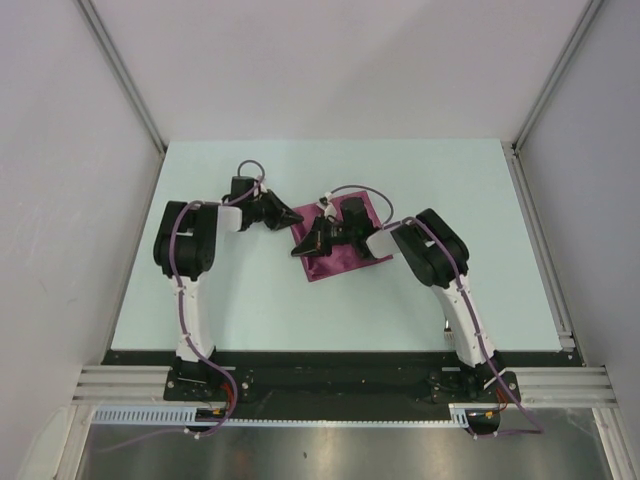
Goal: Fold the napkin into a case and place the utensils inside
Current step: Smooth out the square-folded napkin at the center of the board.
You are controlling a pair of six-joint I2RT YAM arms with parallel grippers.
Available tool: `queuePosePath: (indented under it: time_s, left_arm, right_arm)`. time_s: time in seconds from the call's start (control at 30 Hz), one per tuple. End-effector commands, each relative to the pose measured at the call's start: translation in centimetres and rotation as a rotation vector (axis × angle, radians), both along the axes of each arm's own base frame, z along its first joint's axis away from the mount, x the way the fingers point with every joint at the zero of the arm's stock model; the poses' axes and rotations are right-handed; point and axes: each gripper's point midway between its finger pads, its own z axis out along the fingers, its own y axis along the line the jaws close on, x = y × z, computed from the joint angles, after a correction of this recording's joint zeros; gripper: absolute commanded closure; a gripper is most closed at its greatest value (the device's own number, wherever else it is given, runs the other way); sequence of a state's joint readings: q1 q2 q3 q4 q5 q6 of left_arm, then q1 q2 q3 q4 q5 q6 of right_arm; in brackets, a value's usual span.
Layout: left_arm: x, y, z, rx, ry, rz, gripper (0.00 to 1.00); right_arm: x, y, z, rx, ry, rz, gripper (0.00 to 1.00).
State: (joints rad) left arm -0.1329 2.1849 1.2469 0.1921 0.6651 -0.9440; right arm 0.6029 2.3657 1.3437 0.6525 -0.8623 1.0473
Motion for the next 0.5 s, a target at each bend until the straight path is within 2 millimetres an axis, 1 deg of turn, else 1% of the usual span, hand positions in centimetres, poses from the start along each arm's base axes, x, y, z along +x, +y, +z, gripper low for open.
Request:
queuePosePath:
  time_s: [0.0,0.13,0.2,0.27,0.3,0.37,0.43,0.47]
  left_arm:
    - [0.6,0.6,-1.2,0.027,0.045,0.023,0.91]
    - [1.1,0.6,-1.7,0.027,0.060,0.030,0.93]
    - [1.2,0.8,-1.9,0.032,0.072,0.034,0.95]
    - [1.3,0.8,-2.1,0.032,0.079,0.041,0.97]
    - [1.3,0.9,-2.3,0.032,0.082,0.044,0.98]
    - [1.3,0.9,-2.5,0.032,0.093,0.052,1.00]
    - [1.4,1.0,-2.5,0.035,0.092,0.055,1.00]
    - [1.4,1.1,-2.6,0.039,0.093,0.058,1.00]
  right_arm:
    - [0.4,0.1,-0.7,0.018,-0.025,-0.004,0.98]
    - [-0.9,0.6,-2.1,-0.018,0.000,0.014,0.99]
    - [-1.6,0.7,-2.3,-0.038,-0.006,0.023,0.99]
    - [-2.3,0.5,-3.2,-0.075,-0.009,0.028,0.98]
    - [-2.6,0.6,-3.2,-0.085,-0.016,0.028,0.99]
    - [-3.4,0.2,-3.9,-0.104,-0.009,0.036,0.99]
    - [-4.2,0.4,-3.8,-0.095,-0.019,0.052,0.99]
    - [-4.7,0.3,-4.1,-0.104,-0.010,0.058,0.98]
